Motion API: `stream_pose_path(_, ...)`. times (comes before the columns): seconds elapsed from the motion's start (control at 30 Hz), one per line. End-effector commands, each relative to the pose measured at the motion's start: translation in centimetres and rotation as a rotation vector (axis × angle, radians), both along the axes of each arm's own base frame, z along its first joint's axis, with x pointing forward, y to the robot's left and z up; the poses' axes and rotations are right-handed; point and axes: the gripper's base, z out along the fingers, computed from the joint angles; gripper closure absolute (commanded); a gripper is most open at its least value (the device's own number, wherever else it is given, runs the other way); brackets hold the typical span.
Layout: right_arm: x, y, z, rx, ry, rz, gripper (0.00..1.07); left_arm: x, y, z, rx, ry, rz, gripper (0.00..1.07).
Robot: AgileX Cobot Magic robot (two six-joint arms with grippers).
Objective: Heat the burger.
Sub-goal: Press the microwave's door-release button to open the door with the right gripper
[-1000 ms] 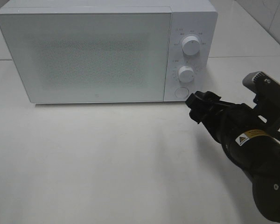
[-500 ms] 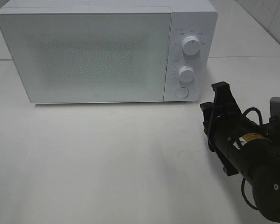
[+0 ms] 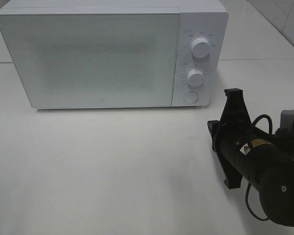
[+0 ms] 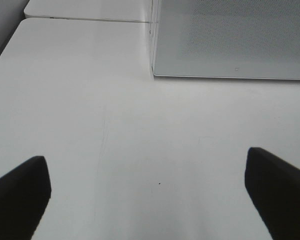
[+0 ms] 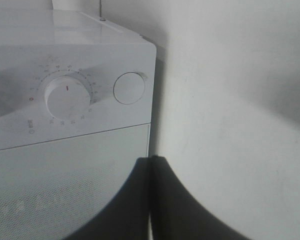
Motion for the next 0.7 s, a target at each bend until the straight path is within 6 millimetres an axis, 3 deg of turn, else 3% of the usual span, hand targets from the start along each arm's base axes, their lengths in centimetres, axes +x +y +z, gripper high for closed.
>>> stream_pose_path(0.03,0.7,0.3,0.2,-0.002,-0.016,0.022,1.07,-0.3,-0.1,0.0,-0.009,-0.026,0.001,0.09)
stream_pose_path(0.7,6.2,0.9,-2.0,0.122,-0.004,0.021,1.07,-0.3,-0.1,0.0,-0.009,-0.026,0.001,0.09)
